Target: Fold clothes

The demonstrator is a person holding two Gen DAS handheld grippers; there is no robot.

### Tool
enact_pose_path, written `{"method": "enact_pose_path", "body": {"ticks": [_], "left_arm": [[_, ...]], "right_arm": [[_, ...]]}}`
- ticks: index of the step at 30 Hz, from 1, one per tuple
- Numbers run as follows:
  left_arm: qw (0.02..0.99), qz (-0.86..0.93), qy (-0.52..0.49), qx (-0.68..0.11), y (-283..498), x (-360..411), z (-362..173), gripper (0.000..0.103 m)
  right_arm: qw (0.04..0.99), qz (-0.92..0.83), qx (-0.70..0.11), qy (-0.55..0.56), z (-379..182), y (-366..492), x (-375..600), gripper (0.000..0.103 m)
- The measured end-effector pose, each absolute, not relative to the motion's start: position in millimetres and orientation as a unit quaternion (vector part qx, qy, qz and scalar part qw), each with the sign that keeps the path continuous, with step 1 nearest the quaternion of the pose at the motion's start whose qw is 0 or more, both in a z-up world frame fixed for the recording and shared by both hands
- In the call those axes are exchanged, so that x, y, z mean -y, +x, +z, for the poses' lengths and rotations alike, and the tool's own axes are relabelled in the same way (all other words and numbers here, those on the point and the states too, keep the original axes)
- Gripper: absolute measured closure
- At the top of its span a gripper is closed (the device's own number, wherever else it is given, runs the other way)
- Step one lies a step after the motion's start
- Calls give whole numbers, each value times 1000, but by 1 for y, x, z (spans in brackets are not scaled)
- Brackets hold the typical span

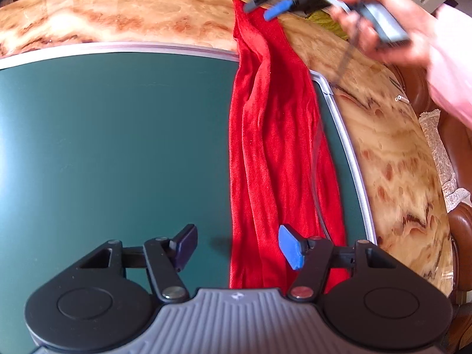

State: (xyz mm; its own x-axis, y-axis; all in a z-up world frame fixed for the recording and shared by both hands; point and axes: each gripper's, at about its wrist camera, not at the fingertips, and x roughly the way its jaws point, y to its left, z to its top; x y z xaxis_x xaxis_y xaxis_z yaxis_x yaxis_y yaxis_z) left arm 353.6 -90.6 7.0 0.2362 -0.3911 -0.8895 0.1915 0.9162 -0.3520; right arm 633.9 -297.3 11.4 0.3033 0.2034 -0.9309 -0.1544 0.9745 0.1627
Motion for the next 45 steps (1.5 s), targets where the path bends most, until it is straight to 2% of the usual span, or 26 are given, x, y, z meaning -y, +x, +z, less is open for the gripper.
{"method": "enact_pose_path", "body": {"ticks": [7,10,13,17,20,22,24,25,26,30,39,40,41,43,45], "left_arm": [[774,-193,-77,-599,347,96,3,37],[772,-192,-80,-601,344,97,1,37],[771,-191,-87,-602,343,95,-1,37],[770,-186,-96,-602,341,90,-2,37],[771,-183,-99,-602,339,88,-2,37],[772,-182,-97,-601,338,88,-1,37],[773,-182,-94,-600,336,88,0,38],[773,-183,-93,-600,336,88,0,40],[774,-184,-91,-600,335,89,1,45],[772,-191,-89,-600,332,94,1,66],[765,-200,-82,-607,327,103,0,66],[766,-201,-81,-606,326,103,-1,66],[766,-201,-79,-605,325,103,-2,66],[766,-205,-80,-603,324,102,-3,75],[766,-203,-84,-604,323,100,-5,89]], "right_arm": [[790,108,-603,-15,0,595,279,62],[787,100,-609,-11,-6,594,281,94],[780,113,-608,91,-6,597,309,96],[739,142,-588,297,-22,598,361,96],[723,111,-594,336,-43,599,376,95],[731,99,-600,310,-45,600,374,93],[744,98,-599,280,-41,600,368,86],[767,93,-589,239,-30,599,360,79],[793,86,-570,198,-18,597,351,75],[846,118,-518,44,16,591,299,74],[822,119,-546,-114,-7,616,234,74],[818,109,-553,-118,-15,616,234,78],[817,101,-556,-117,-18,615,237,91],[820,88,-556,-102,-18,616,245,96],[825,86,-555,-58,-12,616,260,100]]}}
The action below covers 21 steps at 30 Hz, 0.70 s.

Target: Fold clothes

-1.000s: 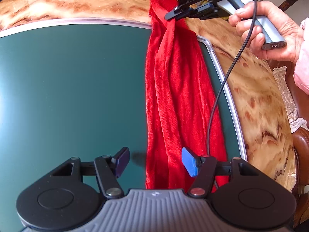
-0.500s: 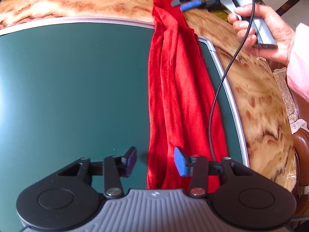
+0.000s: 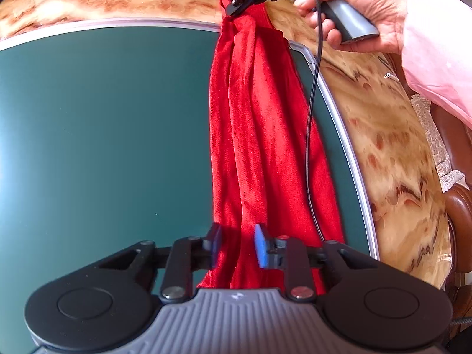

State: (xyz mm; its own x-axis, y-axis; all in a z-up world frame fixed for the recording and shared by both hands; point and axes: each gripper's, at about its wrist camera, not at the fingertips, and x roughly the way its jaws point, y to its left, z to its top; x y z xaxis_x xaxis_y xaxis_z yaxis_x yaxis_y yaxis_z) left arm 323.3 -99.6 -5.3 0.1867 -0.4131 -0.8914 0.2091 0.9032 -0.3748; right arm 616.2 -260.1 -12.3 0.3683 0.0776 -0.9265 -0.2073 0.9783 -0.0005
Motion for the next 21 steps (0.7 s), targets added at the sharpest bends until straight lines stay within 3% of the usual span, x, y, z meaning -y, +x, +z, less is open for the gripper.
{"method": "enact_pose_path", "body": {"ticks": [4,7,10,14,21], "left_arm": [[771,-198,-87,-600,321,94,-5,98],[780,-193,-80,-590,318,90,0,102],[782,-195,-78,-587,317,87,3,103],[773,-202,-77,-597,319,89,1,103],[768,-212,-72,-600,319,97,-4,97]], "right_arm": [[815,98,-559,116,0,621,308,101],[806,87,-562,162,-3,626,324,101],[800,91,-578,129,-12,630,313,97],[809,86,-579,54,-18,630,284,77],[817,58,-573,-28,-30,633,257,73]]}}
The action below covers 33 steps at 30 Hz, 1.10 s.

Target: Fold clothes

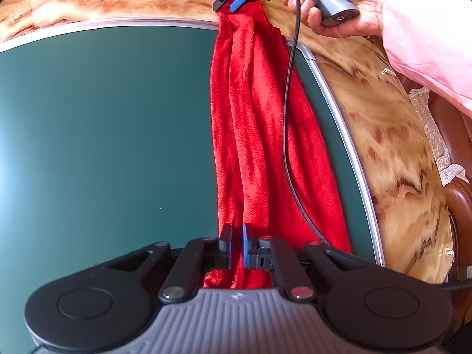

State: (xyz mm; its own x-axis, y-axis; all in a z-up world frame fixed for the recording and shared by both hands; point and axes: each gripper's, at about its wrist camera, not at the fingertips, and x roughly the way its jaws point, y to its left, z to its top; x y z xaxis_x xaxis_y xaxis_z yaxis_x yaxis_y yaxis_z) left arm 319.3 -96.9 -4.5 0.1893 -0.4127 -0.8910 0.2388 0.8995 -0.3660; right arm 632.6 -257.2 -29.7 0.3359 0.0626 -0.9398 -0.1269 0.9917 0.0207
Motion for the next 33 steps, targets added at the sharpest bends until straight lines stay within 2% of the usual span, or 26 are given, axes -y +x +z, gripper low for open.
{"method": "enact_pose_path", "body": {"ticks": [3,7,11,19,22,25,27,28,29,33], "left_arm": [[767,-212,-72,-601,320,97,-4,96],[767,-209,-74,-602,322,95,-5,96],[772,-203,-78,-598,322,92,-7,103],[772,-191,-79,-601,318,87,-3,103],[775,-186,-77,-599,318,84,0,103],[776,-185,-80,-598,318,82,1,103],[775,-187,-83,-598,318,82,1,103],[774,-188,-84,-599,318,83,0,103],[773,-190,-86,-600,318,83,0,102],[770,-197,-81,-601,321,90,0,95]], "right_arm": [[818,48,-573,-35,-30,632,254,74],[815,41,-578,-2,-27,635,263,96],[816,44,-573,56,-15,632,283,100],[774,74,-571,264,-10,640,325,101],[772,77,-574,262,-14,645,323,100],[789,67,-573,211,-11,646,316,99],[794,70,-578,177,-10,646,310,86],[795,73,-580,164,-11,646,307,73],[795,75,-583,151,-11,646,303,67],[796,62,-595,88,-19,650,286,64]]}}
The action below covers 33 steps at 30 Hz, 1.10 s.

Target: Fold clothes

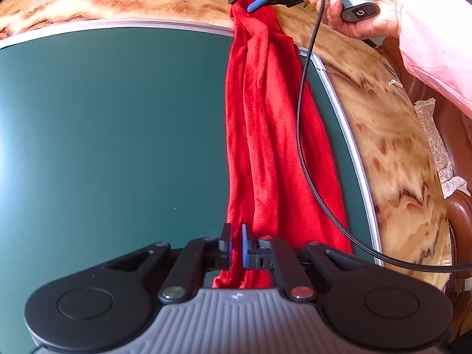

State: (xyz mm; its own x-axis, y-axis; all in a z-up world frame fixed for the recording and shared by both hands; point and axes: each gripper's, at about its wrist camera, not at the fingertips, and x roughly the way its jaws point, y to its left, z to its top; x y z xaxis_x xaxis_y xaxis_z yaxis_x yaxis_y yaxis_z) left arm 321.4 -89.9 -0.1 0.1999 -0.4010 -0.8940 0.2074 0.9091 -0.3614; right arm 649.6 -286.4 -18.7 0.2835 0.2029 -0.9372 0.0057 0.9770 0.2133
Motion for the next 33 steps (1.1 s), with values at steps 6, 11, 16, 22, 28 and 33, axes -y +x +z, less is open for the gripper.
{"method": "enact_pose_path", "body": {"ticks": [6,11,16,22,28,33], "left_arm": [[776,-205,-68,-593,328,101,2,81],[776,-207,-69,-592,329,107,-2,101],[791,-190,-58,-579,322,101,2,103],[789,-187,-55,-582,316,94,4,103],[780,-188,-66,-594,317,91,2,103],[774,-193,-71,-599,321,97,2,91]], "right_arm": [[800,44,-599,14,-30,653,271,68],[806,37,-590,22,-24,646,285,91],[801,48,-583,129,-12,642,319,93],[766,57,-569,294,-14,644,362,94],[742,70,-560,362,-36,647,366,94],[749,79,-597,275,-52,656,345,74]]}}
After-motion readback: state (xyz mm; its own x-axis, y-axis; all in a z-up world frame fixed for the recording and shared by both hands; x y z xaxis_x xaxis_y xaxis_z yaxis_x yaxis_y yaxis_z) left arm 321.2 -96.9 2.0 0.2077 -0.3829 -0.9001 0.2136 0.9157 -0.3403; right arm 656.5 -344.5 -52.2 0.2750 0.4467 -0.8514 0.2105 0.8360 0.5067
